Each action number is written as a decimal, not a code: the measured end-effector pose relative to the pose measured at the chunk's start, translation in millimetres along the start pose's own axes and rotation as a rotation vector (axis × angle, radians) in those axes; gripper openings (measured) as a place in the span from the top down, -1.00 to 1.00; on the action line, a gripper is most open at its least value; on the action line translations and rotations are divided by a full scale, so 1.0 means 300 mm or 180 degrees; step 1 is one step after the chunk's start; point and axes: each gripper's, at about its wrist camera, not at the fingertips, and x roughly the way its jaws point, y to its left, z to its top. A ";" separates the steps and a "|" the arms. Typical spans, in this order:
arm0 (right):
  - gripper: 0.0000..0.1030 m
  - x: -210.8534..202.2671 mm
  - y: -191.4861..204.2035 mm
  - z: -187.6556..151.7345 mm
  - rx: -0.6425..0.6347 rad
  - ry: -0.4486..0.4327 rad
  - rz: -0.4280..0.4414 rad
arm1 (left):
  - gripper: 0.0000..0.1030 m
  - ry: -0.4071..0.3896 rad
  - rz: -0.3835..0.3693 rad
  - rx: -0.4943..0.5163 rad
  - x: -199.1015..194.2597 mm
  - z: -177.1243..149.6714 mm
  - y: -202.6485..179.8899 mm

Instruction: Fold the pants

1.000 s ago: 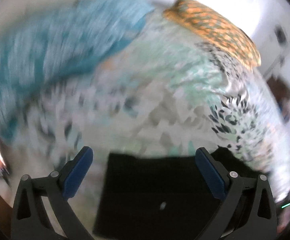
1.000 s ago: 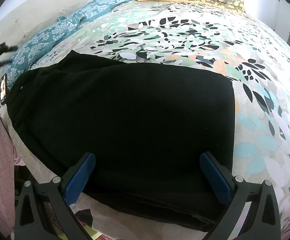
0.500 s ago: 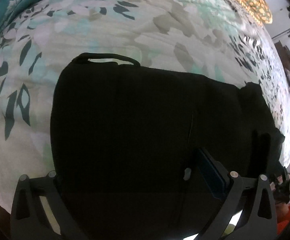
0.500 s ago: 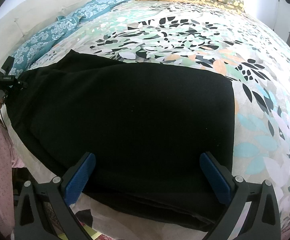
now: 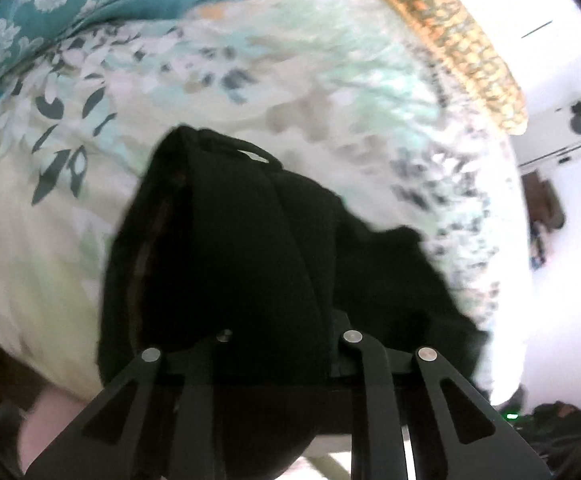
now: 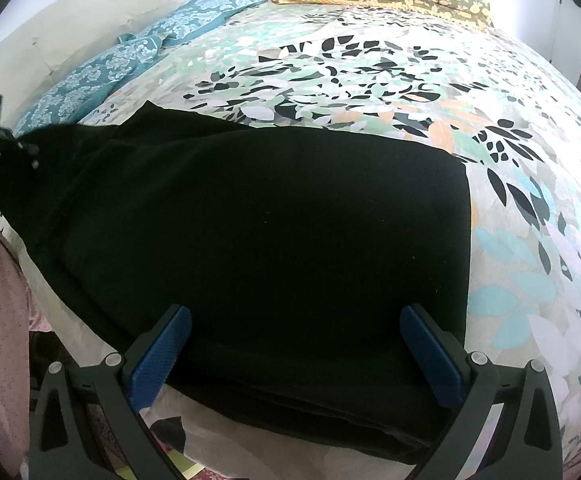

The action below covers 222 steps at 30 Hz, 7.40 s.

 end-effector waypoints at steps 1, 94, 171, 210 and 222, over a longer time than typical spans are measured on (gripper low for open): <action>-1.00 0.000 0.000 -0.001 -0.0002 0.0002 0.0007 | 0.67 -0.0015 -0.0054 0.0023 -0.018 -0.009 -0.044; -0.08 -0.322 -0.234 0.090 0.0428 0.0048 0.0918 | -0.66 -0.0586 0.0694 0.1504 0.303 -0.371 -0.467; -0.90 -0.340 -0.157 -0.007 0.0574 -0.0313 0.0004 | -0.86 -0.0520 0.1291 0.2034 0.332 -0.509 -0.647; -0.10 0.046 -0.391 0.487 0.1089 0.0063 0.0842 | 0.13 -0.0079 0.0093 0.1323 0.548 -0.104 -0.793; -0.99 -0.357 -0.281 0.246 0.0791 -0.0693 -0.0602 | -0.95 -0.1605 0.1399 0.2050 0.194 -0.398 -0.713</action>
